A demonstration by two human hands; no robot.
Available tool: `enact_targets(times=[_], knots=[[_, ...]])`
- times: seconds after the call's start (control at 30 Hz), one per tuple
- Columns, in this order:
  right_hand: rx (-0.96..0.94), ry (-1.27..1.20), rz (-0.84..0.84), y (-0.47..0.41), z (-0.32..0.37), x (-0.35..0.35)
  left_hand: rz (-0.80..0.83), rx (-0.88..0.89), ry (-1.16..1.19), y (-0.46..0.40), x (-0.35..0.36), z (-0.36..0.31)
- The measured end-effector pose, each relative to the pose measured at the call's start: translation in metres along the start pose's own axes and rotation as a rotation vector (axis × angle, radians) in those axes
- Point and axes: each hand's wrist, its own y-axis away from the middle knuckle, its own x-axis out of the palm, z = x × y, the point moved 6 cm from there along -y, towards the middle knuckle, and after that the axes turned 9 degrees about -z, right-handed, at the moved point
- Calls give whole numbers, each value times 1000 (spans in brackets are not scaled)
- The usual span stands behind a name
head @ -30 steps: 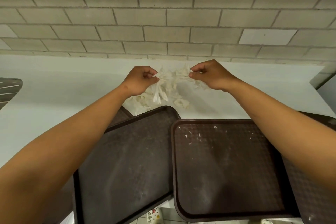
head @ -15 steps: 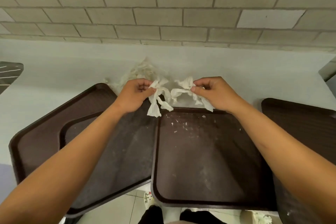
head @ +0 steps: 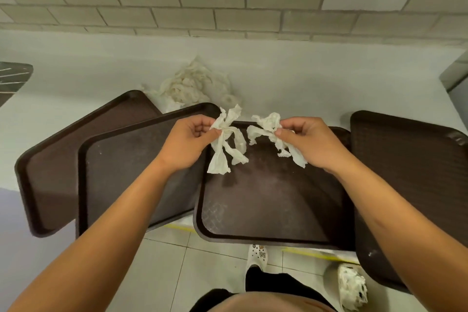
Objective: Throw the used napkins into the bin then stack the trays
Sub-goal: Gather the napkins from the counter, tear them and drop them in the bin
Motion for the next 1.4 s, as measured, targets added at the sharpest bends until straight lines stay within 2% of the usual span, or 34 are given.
enact_targets(times=[0.47, 0.8, 0.97, 1.07, 1.23, 1.4], knots=[[7, -43, -88, 156, -14, -38, 36, 38, 109, 136, 59, -17], [13, -81, -124, 269, -26, -96, 151, 44, 163, 219, 130, -53], [87, -157, -90, 321, -66, -116, 196, -19, 194, 268, 167, -40], [192, -209, -78, 350, -103, -125, 216, -106, 189, 300, 195, -17], [349, -185, -107, 390, -181, -154, 236, -267, 138, 352, 253, 27], [432, -131, -65, 422, -247, -164, 246, -328, 92, 390, 323, 59]])
